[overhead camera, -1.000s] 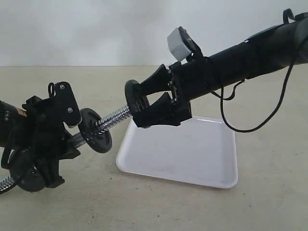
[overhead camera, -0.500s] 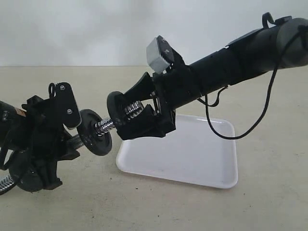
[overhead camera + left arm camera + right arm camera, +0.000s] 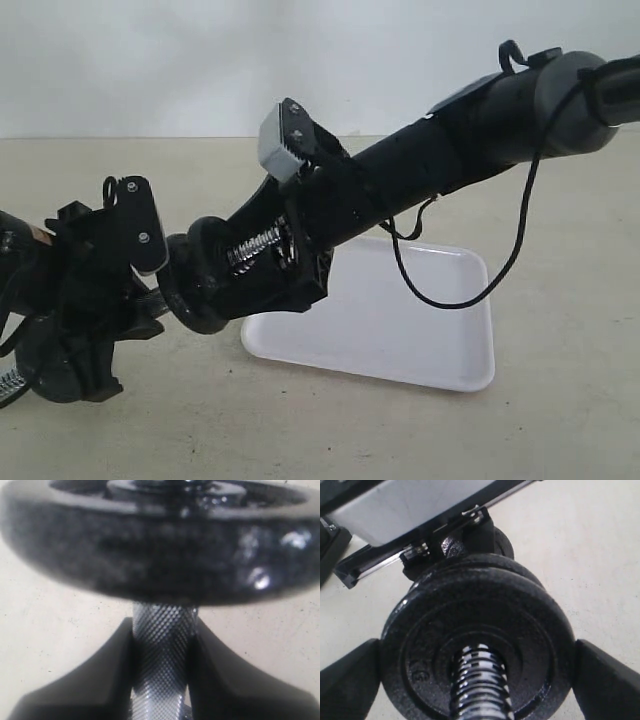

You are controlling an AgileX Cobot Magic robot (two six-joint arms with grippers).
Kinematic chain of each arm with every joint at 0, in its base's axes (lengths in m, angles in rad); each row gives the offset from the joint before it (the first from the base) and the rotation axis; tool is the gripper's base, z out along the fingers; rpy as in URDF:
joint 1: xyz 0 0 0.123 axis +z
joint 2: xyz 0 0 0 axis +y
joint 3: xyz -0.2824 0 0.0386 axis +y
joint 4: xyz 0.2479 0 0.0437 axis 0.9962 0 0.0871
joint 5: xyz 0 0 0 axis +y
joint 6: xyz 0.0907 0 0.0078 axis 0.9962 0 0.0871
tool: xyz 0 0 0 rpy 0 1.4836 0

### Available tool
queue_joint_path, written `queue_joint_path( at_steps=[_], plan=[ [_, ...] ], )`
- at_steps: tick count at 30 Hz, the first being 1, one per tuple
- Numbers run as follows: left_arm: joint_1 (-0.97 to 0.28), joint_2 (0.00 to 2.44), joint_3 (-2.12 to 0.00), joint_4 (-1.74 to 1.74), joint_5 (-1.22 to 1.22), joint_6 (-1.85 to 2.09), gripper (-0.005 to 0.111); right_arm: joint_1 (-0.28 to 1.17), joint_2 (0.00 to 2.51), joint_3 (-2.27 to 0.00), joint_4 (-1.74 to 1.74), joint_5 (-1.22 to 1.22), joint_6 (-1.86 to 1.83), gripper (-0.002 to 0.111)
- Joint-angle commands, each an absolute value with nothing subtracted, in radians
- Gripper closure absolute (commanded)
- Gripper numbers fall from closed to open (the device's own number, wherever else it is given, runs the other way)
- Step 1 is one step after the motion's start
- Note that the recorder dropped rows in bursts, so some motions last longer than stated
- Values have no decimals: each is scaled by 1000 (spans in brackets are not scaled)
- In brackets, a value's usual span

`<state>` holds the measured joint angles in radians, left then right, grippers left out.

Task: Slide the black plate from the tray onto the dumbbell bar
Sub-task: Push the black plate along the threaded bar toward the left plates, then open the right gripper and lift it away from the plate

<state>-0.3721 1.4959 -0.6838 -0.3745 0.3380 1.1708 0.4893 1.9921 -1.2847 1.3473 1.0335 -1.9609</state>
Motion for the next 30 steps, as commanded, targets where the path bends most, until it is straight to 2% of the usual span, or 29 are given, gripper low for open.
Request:
queue_joint_path(
  at_steps=[1, 5, 9, 12, 16, 19, 22, 30],
  plan=[
    [-373, 1461, -722, -436, -60, 1122, 102, 509, 1964, -1291, 1423, 1161, -1961, 108],
    [-373, 1461, -722, -436, -60, 1122, 102, 509, 1964, -1291, 1423, 1157, -1961, 106],
    [-373, 1461, -722, -436, -60, 1122, 102, 509, 1964, -1291, 1423, 1150, -1961, 91],
    [-373, 1461, -722, -436, -60, 1122, 102, 509, 1964, -1291, 1423, 1130, -1961, 70],
    [-373, 1461, -722, -436, -60, 1122, 102, 509, 1964, -1291, 1430, 1054, -1874, 35],
    [-373, 1461, -722, -436, -60, 1122, 102, 509, 1964, -1291, 1430, 980, -1780, 20],
    [-373, 1461, -722, -436, -60, 1114, 102, 509, 1964, -1291, 1430, 939, -1752, 15],
    [-373, 1461, -722, -463, -63, 1114, 102, 509, 1964, -1291, 1430, 916, -1752, 15]
  ],
)
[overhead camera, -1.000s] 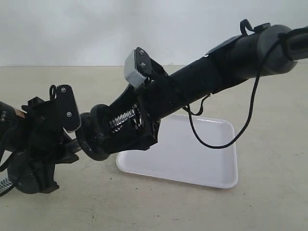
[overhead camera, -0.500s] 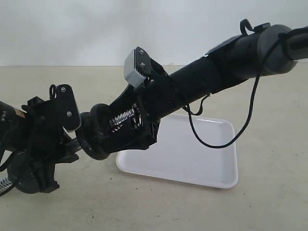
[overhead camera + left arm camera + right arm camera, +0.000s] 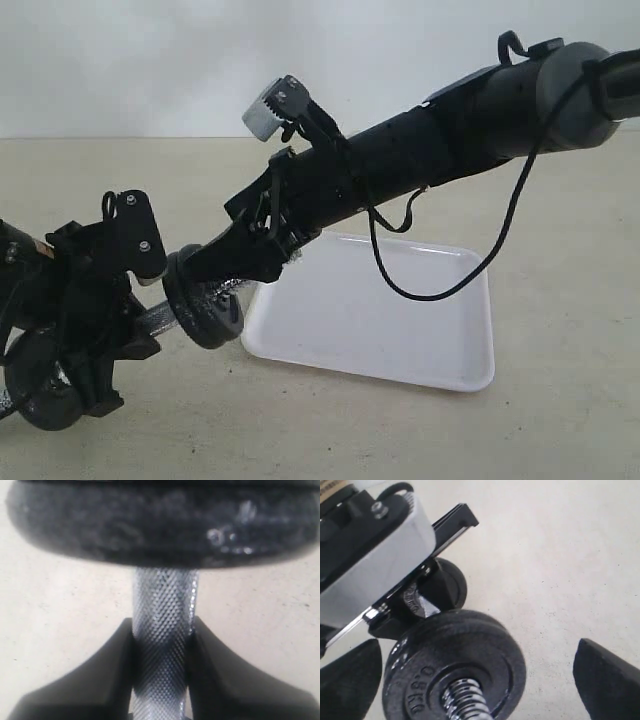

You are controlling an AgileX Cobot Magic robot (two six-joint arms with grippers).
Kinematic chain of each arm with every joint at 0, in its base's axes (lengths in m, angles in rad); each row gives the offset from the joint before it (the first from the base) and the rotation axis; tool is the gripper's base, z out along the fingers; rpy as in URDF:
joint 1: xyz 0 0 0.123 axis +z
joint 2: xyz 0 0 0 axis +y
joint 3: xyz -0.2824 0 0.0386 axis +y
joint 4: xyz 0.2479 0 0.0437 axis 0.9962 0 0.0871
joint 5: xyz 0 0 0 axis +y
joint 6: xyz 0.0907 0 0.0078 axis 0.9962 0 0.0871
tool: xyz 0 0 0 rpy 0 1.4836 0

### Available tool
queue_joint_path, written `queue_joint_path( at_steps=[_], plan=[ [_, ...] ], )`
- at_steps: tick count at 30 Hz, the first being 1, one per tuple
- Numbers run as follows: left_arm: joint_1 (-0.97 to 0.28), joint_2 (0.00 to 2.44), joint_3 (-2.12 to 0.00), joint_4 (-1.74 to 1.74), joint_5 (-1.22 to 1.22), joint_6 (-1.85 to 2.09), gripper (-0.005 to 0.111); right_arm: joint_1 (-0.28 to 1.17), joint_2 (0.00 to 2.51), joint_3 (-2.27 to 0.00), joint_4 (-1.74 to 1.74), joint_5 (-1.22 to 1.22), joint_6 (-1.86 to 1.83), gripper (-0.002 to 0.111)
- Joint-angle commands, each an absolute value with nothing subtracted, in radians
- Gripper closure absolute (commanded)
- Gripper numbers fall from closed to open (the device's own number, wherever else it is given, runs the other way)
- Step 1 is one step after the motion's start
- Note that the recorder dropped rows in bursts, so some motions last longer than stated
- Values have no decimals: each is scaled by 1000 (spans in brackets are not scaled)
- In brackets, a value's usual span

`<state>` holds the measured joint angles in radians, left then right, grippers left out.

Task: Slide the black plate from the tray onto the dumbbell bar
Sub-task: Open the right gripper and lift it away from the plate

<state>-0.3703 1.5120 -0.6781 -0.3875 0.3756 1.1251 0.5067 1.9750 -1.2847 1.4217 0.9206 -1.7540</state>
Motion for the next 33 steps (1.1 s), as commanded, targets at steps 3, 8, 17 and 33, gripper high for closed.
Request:
queue_joint_path(
  at_steps=[3, 8, 17, 33],
  plan=[
    [-373, 1461, -722, -463, -63, 1114, 102, 509, 1964, -1291, 1430, 905, -1751, 15],
    [-373, 1461, -722, -463, -63, 1067, 102, 509, 1964, -1291, 1430, 896, -1736, 15],
    [-371, 1461, -722, -463, -63, 980, 102, 509, 1961, -1291, 1430, 852, -1703, 15],
    [-371, 1461, -722, -670, -56, 852, 102, 509, 1847, -1340, 1350, 712, -1527, 36]
  ],
)
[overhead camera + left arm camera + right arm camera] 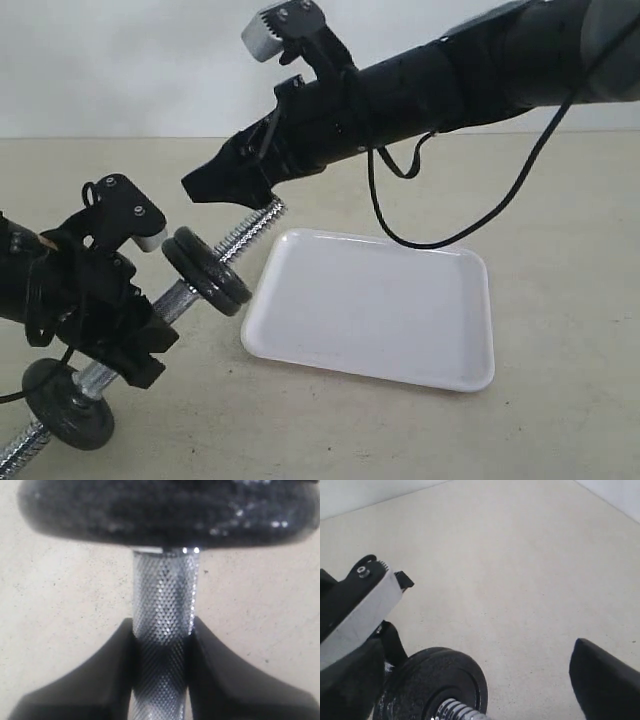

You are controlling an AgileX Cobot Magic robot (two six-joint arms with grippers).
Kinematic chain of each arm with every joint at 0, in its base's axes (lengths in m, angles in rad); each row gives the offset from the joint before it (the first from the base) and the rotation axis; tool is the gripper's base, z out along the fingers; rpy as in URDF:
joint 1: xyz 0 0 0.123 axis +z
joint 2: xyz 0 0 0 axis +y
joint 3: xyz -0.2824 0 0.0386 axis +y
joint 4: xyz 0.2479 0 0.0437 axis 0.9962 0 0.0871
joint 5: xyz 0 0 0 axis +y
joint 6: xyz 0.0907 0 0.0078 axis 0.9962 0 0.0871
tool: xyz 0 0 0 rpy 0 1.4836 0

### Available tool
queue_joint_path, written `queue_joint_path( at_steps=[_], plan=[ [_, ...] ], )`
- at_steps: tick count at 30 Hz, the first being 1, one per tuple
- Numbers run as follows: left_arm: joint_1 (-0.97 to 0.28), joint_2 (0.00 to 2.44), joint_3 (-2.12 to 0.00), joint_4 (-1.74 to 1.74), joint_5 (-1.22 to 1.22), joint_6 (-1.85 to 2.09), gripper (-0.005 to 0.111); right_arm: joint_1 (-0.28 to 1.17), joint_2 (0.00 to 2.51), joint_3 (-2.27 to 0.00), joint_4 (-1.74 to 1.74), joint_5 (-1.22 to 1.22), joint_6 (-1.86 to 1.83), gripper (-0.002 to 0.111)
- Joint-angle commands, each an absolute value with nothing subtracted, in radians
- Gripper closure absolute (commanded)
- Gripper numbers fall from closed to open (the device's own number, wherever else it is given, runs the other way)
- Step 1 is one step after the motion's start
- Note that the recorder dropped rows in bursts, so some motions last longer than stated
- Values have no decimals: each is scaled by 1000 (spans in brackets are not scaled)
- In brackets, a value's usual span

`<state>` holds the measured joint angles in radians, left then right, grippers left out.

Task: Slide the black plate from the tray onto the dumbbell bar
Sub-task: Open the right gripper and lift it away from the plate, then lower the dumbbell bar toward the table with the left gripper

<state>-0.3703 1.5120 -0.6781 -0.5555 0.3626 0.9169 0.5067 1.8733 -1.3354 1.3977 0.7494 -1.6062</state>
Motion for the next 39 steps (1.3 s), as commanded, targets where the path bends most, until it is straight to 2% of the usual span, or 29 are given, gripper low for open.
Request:
queue_joint_path(
  at_steps=[1, 6, 7, 16, 25, 30, 39],
  plan=[
    [-371, 1461, -722, -670, -56, 844, 102, 509, 1844, -1340, 1347, 709, -1509, 43],
    [-371, 1461, -722, -674, -56, 761, 102, 509, 1842, -1338, 1345, 709, -1471, 104],
    [-371, 1461, -722, -674, -64, 739, 102, 509, 1842, -1338, 1344, 709, -1457, 108],
    [-371, 1461, -722, -674, -81, 580, 102, 507, 1842, -1338, 1066, 686, -1119, 108],
    [-371, 1461, -722, -674, -112, 450, 102, 507, 1842, -1338, 587, 692, -625, 108],
    [-371, 1461, -722, -674, -108, 411, 102, 507, 1842, -1338, 458, 751, -556, 108],
    [-371, 1494, -722, -800, -163, 393, 102, 507, 1842, -1338, 446, 812, -532, 108]
  ],
)
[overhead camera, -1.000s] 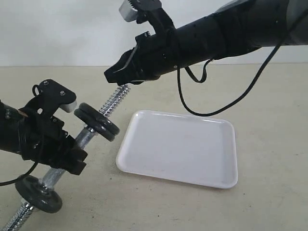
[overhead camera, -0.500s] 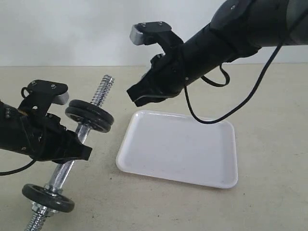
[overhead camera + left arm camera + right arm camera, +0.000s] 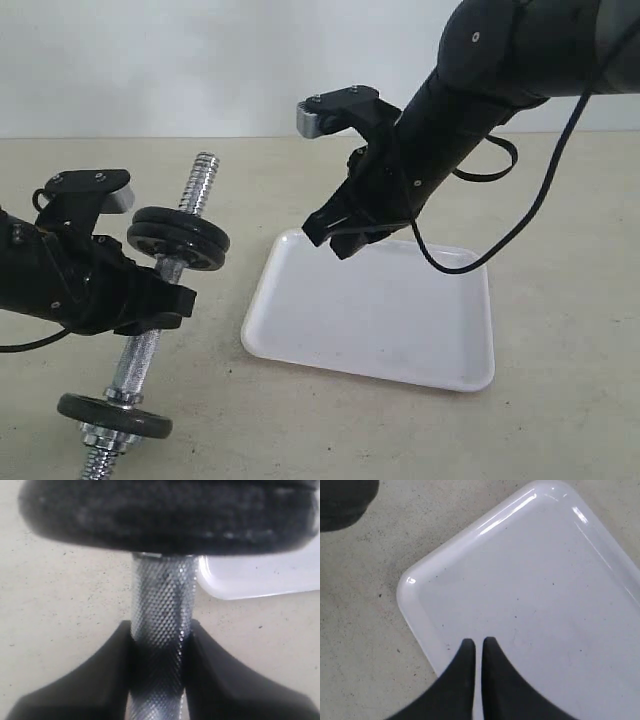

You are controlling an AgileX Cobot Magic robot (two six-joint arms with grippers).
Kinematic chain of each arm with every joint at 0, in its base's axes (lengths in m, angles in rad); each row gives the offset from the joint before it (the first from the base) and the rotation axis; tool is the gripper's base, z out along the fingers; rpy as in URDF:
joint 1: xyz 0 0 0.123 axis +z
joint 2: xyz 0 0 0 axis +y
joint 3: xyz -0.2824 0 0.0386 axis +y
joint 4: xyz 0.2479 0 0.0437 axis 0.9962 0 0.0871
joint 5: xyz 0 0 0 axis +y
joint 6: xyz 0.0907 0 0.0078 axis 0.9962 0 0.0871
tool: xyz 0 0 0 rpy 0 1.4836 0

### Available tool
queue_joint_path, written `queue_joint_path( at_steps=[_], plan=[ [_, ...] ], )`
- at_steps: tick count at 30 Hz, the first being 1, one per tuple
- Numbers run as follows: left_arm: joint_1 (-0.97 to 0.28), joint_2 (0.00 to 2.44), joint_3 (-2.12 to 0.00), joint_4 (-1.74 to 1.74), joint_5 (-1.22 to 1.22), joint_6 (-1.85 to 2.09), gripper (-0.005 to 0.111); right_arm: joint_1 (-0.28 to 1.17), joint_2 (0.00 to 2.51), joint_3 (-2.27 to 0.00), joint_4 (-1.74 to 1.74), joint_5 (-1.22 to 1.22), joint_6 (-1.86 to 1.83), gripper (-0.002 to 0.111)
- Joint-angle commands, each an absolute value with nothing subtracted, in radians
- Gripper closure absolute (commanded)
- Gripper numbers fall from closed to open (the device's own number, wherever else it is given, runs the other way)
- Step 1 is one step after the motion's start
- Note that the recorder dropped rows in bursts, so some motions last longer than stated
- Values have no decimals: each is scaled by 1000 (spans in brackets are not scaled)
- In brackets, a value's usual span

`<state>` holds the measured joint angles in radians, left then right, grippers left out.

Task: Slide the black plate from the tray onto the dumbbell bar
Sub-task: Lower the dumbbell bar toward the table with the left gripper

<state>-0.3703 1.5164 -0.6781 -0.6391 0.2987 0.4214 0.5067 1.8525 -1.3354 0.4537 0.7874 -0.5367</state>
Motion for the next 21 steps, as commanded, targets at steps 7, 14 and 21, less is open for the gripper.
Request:
queue_joint_path(
  at_steps=[7, 14, 21],
  plan=[
    [-371, 1575, -722, -821, -209, 392, 102, 509, 1842, -1338, 444, 861, -530, 108],
    [-371, 1615, -722, -879, -265, 389, 102, 509, 1842, -1338, 444, 882, -527, 108],
    [-371, 1648, -763, -887, -284, 352, 102, 509, 1842, -1338, 444, 881, -521, 108]
  ],
)
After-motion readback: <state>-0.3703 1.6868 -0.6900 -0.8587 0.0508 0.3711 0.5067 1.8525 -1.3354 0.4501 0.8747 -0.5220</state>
